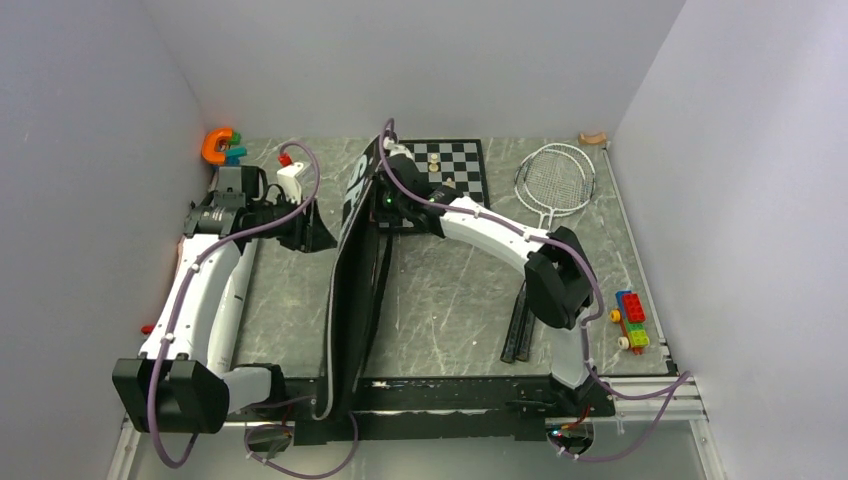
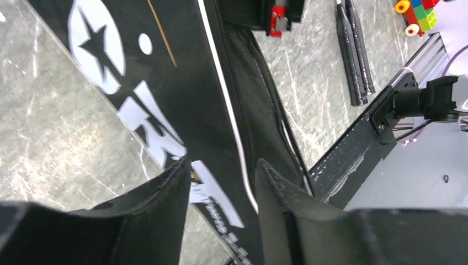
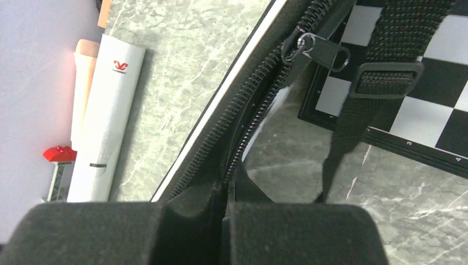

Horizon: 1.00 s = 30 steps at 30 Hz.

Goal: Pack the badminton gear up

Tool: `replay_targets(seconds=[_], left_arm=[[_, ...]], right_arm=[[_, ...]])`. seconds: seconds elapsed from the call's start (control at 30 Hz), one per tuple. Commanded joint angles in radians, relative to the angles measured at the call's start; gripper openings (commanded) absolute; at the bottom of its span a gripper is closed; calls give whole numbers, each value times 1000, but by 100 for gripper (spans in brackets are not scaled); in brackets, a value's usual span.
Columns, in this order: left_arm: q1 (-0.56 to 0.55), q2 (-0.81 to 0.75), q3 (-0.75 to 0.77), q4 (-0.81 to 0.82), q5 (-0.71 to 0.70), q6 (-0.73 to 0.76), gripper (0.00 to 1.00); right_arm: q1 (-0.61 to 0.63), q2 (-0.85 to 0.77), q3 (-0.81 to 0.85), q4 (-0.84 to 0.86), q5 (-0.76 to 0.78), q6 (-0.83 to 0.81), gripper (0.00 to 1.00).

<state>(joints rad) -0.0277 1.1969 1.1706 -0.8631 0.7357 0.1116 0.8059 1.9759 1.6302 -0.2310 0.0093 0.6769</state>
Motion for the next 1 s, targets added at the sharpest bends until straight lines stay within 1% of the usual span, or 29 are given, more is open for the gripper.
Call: replay_targets(seconds=[0.0, 0.07, 0.17, 0.3, 0.4, 0.53, 0.7, 0.73, 0.8, 0.97], left_arm=[[-14, 16, 49, 79, 18, -19, 54], [-35, 21, 75, 85, 3, -21, 60], [-78, 24, 94, 81, -18, -8, 62], [-119, 4, 49, 114, -39, 2, 67], [-129, 1, 25, 112, -67, 27, 66], [-130, -7, -2, 107, -130, 69, 61], [-128, -36, -23, 105, -165, 98, 54], [-129, -44, -25, 111, -174, 100, 52], [-129, -51, -32, 123, -187, 100, 43], [-129, -60, -37, 136, -186, 88, 12]], right_arm=[[55, -49, 124, -69, 95, -96, 0], [78, -43, 156, -98, 123, -118, 0], [109, -25, 215, -163, 171, -147, 0], [135, -11, 270, -213, 208, -166, 0], [137, -15, 268, -219, 202, -157, 0], [138, -24, 261, -221, 194, -154, 0], [138, -42, 232, -211, 187, -158, 0], [138, -46, 227, -209, 185, -156, 0], [138, -47, 223, -204, 180, -155, 0], [137, -63, 183, -172, 150, -141, 0]])
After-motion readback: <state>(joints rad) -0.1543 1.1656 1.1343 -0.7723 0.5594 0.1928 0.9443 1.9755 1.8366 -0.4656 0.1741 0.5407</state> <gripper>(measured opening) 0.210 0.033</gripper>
